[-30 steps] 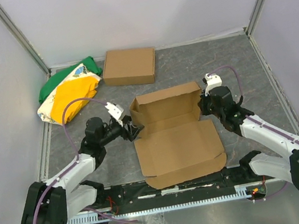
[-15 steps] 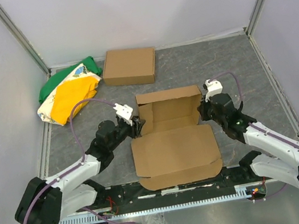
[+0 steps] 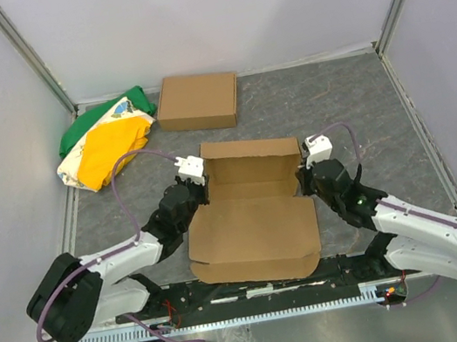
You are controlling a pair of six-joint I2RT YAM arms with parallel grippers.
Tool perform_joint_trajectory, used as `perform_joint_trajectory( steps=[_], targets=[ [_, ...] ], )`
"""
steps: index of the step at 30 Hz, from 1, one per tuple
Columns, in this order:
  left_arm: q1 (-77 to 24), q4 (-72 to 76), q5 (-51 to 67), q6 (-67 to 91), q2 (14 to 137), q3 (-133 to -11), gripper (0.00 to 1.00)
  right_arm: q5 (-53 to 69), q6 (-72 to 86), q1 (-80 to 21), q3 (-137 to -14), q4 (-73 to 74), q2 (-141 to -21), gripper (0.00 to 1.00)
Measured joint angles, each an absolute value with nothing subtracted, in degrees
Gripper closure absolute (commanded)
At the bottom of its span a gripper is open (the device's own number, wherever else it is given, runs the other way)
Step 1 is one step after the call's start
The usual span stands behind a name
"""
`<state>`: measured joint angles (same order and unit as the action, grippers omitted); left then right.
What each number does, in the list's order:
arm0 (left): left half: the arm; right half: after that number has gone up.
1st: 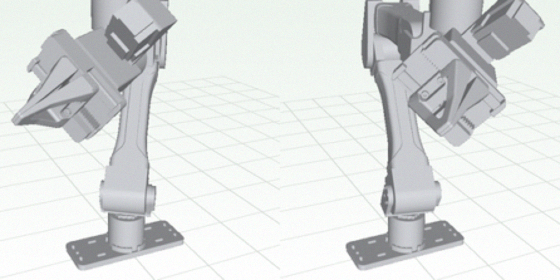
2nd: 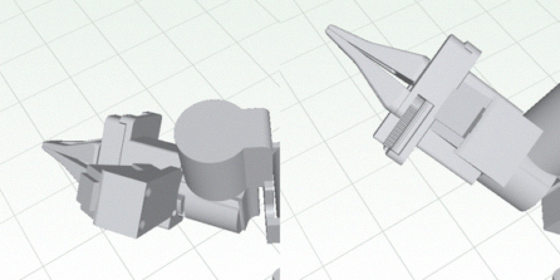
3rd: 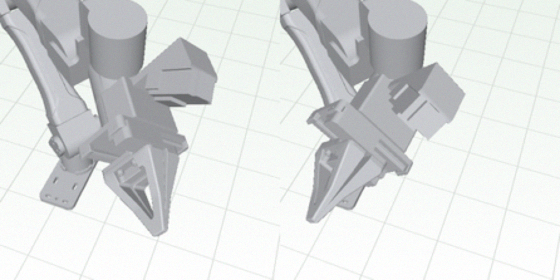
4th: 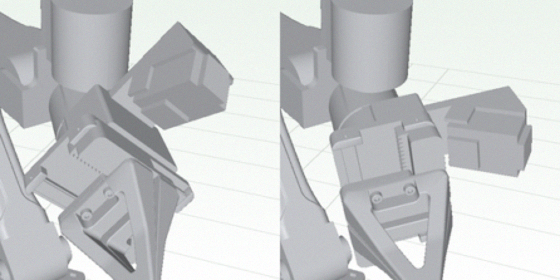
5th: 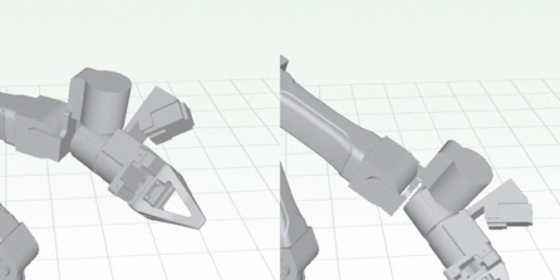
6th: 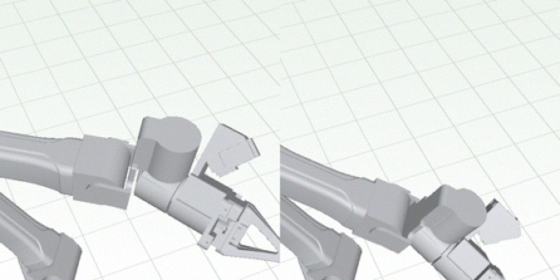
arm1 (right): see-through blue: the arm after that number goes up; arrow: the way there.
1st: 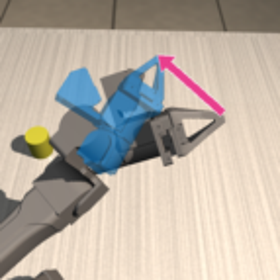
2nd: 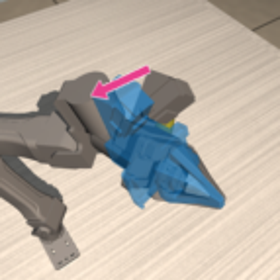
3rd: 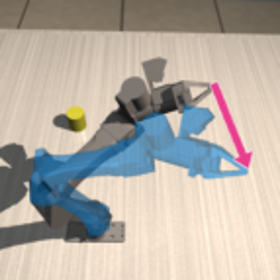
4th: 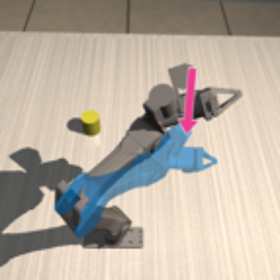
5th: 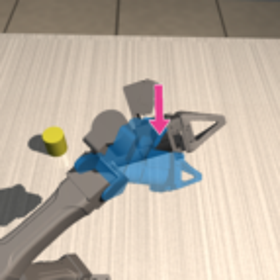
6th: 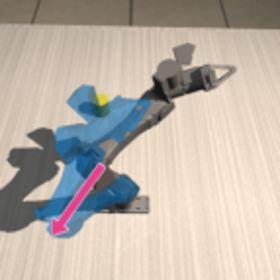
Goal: Fold the paper box
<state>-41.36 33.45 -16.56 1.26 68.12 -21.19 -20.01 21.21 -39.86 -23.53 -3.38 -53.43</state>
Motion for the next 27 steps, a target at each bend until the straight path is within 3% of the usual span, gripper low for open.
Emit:
perform_joint_trajectory(
  steps=[4,21,23,25,27],
  targets=[
    [-43.22,36.84,-23.88,2.39,70.89,-20.69,0.96,-23.22,21.8,-43.27,-22.22,-4.73,-52.75,0.98],
    [-56.21,66.96,-59.64,-3.49,94.13,-21.41,0.97,-30.24,23.4,-49.06,-21.54,-6.48,-54.08,0.98],
    [-56.99,71.46,-61.78,-5.39,96.62,-21.54,0.91,-30.79,23.59,-49.34,-21.98,-6.39,-54.76,0.98],
    [-57.63,75.35,-63.72,-7.14,98.56,-21.61,0.69,-31.16,23.75,-49.54,-22.2,-6.39,-55.2,0.98],
    [-57.89,77.89,-66.0,-9.15,99.2,-21.61,0.56,-31.24,23.79,-49.71,-22.31,-6.2,-55.29,0.98]
  ],
)
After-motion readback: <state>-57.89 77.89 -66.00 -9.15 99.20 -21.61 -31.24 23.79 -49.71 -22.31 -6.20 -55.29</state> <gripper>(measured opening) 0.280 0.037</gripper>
